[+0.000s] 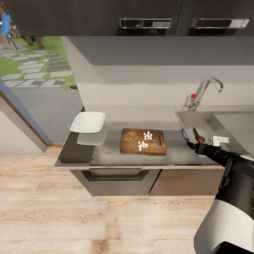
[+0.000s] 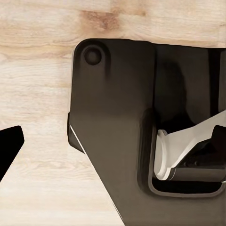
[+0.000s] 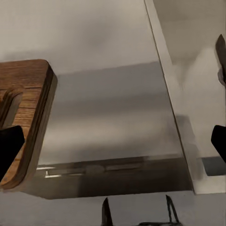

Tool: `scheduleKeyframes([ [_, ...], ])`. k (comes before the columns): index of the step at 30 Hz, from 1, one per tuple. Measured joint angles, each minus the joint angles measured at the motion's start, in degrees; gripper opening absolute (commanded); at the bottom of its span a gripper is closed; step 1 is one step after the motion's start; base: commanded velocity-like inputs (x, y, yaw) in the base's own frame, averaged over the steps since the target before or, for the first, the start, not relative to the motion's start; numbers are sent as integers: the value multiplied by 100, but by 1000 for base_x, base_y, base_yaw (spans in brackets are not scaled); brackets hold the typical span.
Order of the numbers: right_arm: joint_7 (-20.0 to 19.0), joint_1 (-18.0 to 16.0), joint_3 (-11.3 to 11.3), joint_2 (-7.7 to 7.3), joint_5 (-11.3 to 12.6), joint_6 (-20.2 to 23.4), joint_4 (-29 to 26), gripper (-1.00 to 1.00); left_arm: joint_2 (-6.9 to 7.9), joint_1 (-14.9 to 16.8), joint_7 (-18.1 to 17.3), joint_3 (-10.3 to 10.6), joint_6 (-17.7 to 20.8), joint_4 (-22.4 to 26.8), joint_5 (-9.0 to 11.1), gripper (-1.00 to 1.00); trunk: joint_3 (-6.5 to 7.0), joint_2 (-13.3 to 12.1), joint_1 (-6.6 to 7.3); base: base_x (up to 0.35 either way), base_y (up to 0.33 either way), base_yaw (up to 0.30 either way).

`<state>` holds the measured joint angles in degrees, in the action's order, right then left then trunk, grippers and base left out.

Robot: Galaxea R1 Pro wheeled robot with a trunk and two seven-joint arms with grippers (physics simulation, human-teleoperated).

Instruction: In the kitchen, take the Vidalia onion out of the sink, dice it on the chopping board with the paring knife, put the diced onion into the bowl on the countertop, then place both the paring knife and the chopping board into the sink.

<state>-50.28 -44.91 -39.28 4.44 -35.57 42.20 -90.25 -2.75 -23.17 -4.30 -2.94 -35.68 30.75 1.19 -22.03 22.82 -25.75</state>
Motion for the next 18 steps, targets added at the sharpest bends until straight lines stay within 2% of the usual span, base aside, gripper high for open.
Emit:
scheduleKeyframes([
  [8, 12, 0, 58, 156, 7, -43, -8, 100, 3, 0, 0, 0, 0, 0, -4, 100, 0, 0, 0, 0, 0, -1],
  [11, 36, 0, 171, 182, 8, -63, -11, 100, 2, 0, 1, 0, 0, 0, -5, 100, 0, 0, 0, 5, 0, 0],
  [14, 294, -2, 392, 223, 9, -159, -8, 100, 5, 0, 1, 0, 0, 0, -5, 100, 0, 0, 1, 58, 13, 0],
  [18, 794, -1, 514, 349, 8, -376, -4, 100, 1, 0, 1, 0, 0, 0, -2, 100, 0, 0, 1, 95, 59, 0],
])
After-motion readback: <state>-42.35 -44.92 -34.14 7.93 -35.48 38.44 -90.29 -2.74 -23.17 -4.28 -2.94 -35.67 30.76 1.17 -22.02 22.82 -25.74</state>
